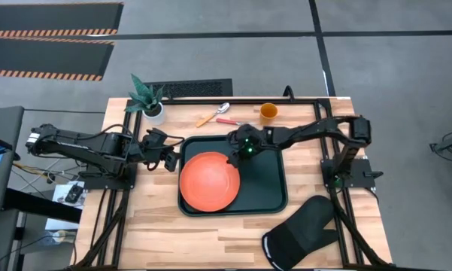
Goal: Pick and place plate/cup/fork/spoon on tray
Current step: Put the orange plate on the bottom left of the black tray, then put the yellow cup on the black tray to the top of the orange plate
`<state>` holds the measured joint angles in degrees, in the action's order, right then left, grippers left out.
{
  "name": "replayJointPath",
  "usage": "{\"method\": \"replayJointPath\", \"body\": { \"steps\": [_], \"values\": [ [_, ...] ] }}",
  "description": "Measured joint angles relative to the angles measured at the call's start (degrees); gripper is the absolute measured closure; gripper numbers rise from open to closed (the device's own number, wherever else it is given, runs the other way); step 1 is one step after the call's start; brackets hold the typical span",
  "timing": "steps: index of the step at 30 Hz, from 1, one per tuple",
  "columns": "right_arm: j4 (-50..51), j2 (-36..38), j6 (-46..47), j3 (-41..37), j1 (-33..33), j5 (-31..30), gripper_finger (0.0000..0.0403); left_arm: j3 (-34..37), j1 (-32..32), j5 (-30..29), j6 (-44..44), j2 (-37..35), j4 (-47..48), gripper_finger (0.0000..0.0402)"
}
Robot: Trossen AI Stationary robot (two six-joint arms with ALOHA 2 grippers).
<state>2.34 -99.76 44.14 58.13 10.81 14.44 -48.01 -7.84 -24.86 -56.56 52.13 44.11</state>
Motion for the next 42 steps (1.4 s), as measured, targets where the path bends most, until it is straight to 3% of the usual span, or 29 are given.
{"method": "replayJointPath", "body": {
  "steps": [5,12,18,23,31,42],
  "values": [
    [7.2,7.1,-5.4,0.0,2.1,-5.2,0.0189,0.0,0.0,-0.3,0.1,0.0,0.2,0.0154],
    [20.3,16.8,-8.9,0.0,9.4,-17.9,0.0200,0.3,0.0,-1.6,-0.1,0.1,0.2,0.0154],
    [28.0,21.4,-12.6,0.0,18.1,-23.4,0.0178,0.3,0.0,-1.4,-0.5,0.4,-0.2,0.0154],
    [29.5,21.7,-16.0,0.0,25.9,-24.1,0.0156,0.3,0.0,-1.6,-1.5,0.4,-0.1,0.0154],
    [29.3,21.7,-18.6,0.0,34.0,-25.0,0.0154,0.3,0.0,-2.2,-1.7,0.4,-0.1,0.0154],
    [28.3,15.9,-19.2,-0.1,31.9,-24.6,0.0154,0.3,0.0,-3.6,-1.7,0.4,-0.1,0.0154]
  ]
}}
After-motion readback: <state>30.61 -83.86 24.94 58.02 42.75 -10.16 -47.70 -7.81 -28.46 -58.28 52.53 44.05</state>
